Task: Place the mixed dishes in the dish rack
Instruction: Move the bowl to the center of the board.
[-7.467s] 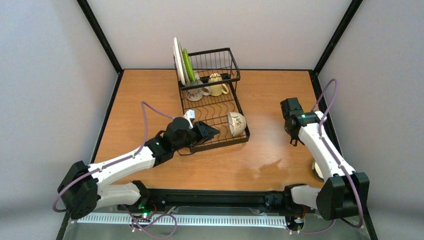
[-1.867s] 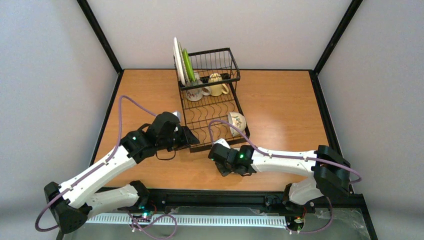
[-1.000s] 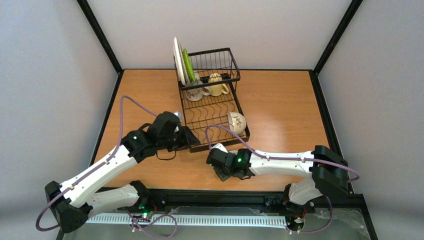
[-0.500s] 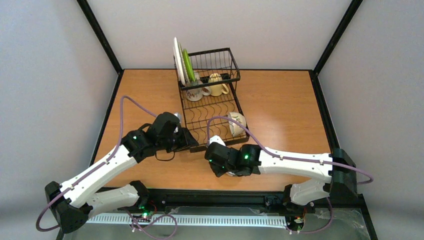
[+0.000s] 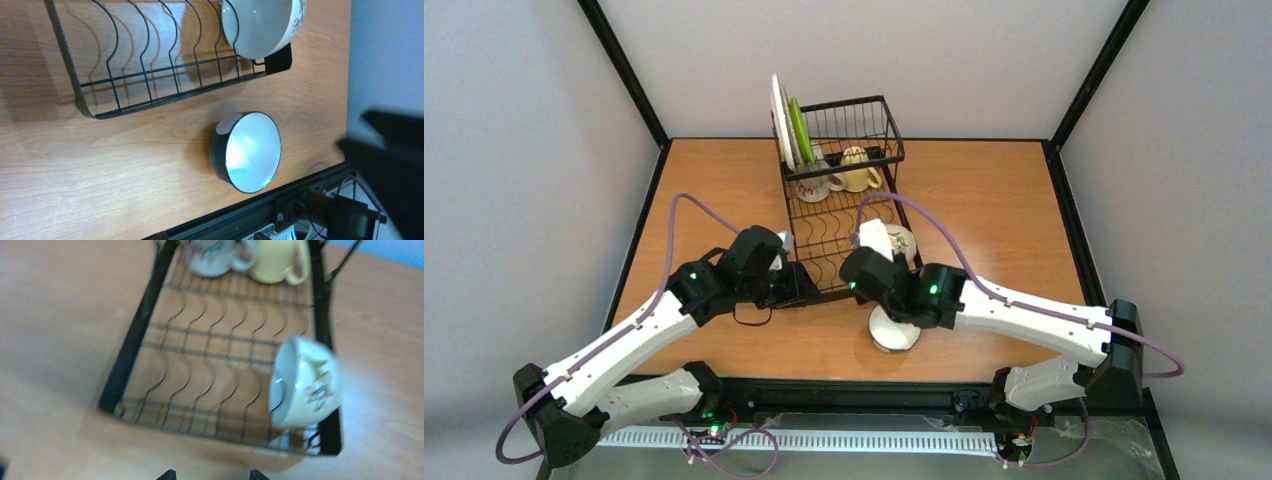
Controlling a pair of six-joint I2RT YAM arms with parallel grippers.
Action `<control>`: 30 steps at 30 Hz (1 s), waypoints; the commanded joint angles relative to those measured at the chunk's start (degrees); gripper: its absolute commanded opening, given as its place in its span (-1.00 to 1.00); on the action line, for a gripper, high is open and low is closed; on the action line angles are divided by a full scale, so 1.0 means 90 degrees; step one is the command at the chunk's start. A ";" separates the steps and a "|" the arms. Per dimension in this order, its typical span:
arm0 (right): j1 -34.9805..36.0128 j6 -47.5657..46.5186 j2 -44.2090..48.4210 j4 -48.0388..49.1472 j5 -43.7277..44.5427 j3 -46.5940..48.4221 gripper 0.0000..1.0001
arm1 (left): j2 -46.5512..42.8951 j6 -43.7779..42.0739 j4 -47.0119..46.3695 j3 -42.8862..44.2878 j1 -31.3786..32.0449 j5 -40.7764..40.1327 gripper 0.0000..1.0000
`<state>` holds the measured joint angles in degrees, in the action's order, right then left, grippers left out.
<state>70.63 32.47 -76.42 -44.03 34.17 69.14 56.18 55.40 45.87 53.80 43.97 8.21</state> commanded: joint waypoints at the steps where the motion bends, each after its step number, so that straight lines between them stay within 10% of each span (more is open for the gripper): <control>1: -0.0922 -0.0885 0.0251 0.1341 0.0623 -0.0266 0.69 | 0.0047 -0.0358 -0.0219 -0.0060 -0.0033 0.0428 0.91; 18: -0.5307 -0.0833 -0.0317 0.3192 -0.0785 -0.0501 0.72 | 0.3471 -0.1165 -0.1222 0.1803 0.1184 0.0159 0.92; 30: -0.6291 -0.0511 -0.0277 0.3193 -0.1205 -0.1073 0.72 | 0.5293 -0.1437 -0.0946 0.3352 0.1721 0.0326 0.99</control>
<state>15.92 25.85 -80.29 -16.14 24.84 61.78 100.20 44.40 35.81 79.92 57.93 10.61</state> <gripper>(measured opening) 0.860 0.994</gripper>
